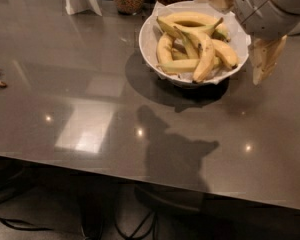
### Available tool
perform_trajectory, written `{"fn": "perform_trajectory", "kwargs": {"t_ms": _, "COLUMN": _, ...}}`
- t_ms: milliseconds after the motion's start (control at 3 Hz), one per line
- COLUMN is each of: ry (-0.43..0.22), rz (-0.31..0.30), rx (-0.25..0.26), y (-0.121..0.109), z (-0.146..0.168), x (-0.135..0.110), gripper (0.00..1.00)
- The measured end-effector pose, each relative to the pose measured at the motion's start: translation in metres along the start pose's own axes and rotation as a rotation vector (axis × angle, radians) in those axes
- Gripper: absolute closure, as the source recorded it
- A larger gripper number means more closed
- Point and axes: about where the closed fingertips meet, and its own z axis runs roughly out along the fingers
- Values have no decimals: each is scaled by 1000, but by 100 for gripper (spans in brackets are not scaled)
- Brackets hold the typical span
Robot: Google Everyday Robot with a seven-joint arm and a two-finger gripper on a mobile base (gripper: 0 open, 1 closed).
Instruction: Pick banana from white bowl
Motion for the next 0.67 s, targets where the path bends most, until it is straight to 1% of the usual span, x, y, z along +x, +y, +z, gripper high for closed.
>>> {"fn": "perform_trajectory", "kwargs": {"t_ms": 333, "ry": 4, "rz": -77, "rx": 1, "y": 1, "z": -3, "x": 0, "gripper": 0}}
{"fn": "perform_trajectory", "kwargs": {"t_ms": 667, "ry": 4, "rz": -77, "rx": 1, "y": 1, "z": -3, "x": 0, "gripper": 0}}
